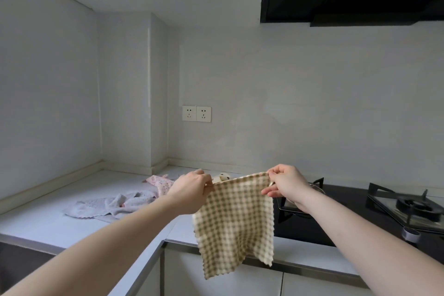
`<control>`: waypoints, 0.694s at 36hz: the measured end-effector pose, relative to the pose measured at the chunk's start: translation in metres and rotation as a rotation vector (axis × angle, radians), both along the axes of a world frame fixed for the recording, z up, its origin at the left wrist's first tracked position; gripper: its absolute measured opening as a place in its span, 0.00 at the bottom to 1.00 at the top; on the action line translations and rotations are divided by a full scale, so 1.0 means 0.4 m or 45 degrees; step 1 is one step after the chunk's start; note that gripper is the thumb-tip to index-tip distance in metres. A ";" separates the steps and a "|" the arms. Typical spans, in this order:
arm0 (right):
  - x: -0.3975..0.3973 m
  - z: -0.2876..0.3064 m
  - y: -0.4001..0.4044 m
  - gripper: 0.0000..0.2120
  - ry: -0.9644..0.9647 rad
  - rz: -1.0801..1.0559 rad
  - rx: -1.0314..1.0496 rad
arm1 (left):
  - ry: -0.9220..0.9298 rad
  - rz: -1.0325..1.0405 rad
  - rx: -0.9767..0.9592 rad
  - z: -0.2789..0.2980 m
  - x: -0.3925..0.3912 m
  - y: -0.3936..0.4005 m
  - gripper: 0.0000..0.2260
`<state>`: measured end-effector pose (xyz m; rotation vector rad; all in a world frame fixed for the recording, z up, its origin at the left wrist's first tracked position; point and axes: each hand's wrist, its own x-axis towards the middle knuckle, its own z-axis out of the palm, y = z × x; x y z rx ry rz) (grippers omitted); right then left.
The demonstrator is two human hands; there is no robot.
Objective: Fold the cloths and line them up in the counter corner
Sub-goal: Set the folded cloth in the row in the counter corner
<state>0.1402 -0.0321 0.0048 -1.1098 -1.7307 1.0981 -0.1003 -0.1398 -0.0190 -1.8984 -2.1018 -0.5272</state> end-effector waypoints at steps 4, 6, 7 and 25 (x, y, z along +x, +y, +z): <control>-0.019 -0.027 0.050 0.08 0.013 -0.062 -0.041 | -0.096 0.103 0.038 -0.012 -0.017 0.047 0.12; -0.027 -0.042 0.075 0.08 0.037 -0.095 -0.041 | -0.139 0.135 0.078 -0.019 -0.027 0.073 0.10; -0.029 -0.049 0.087 0.08 0.045 -0.112 -0.041 | -0.164 0.159 0.090 -0.022 -0.030 0.085 0.09; -0.043 -0.161 0.213 0.10 -0.291 -0.245 0.215 | -0.750 0.128 0.236 -0.092 -0.042 0.208 0.12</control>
